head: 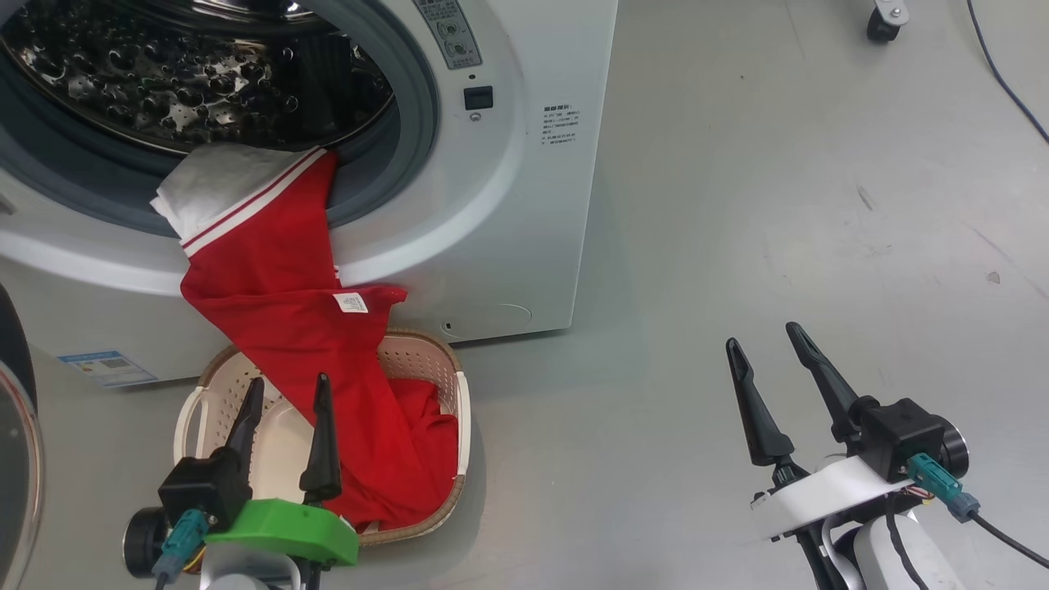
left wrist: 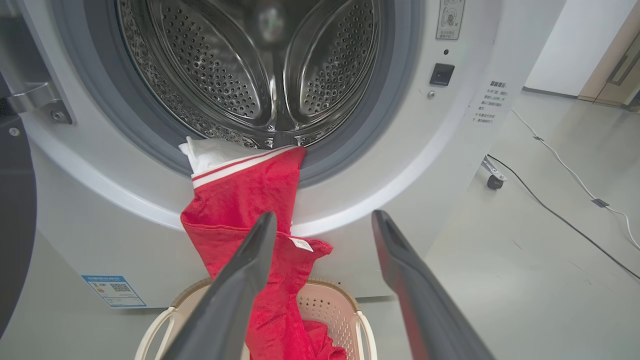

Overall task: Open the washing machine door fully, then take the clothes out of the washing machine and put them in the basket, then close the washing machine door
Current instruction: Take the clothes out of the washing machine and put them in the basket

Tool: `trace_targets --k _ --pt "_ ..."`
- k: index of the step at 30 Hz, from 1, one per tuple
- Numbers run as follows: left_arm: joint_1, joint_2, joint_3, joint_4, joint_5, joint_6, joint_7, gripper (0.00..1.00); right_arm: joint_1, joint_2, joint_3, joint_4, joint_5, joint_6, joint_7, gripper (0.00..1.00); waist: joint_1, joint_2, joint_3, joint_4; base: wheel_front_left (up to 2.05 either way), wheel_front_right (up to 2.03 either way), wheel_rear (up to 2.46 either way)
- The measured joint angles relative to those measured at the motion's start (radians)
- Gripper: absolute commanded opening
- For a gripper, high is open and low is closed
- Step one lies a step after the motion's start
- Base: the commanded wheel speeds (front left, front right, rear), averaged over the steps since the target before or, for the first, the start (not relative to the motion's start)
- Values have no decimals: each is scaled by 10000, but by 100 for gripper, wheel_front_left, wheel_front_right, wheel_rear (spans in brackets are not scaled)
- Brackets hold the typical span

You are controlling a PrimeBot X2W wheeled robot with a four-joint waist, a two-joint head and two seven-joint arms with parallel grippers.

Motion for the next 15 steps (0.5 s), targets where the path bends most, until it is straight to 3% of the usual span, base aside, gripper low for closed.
trace_targets --k 15 --pt "27 13 -267 -61 -46 173 0 100 -14 2 71 -332 69 0 0 100 0 0 528 -40 0 0 0"
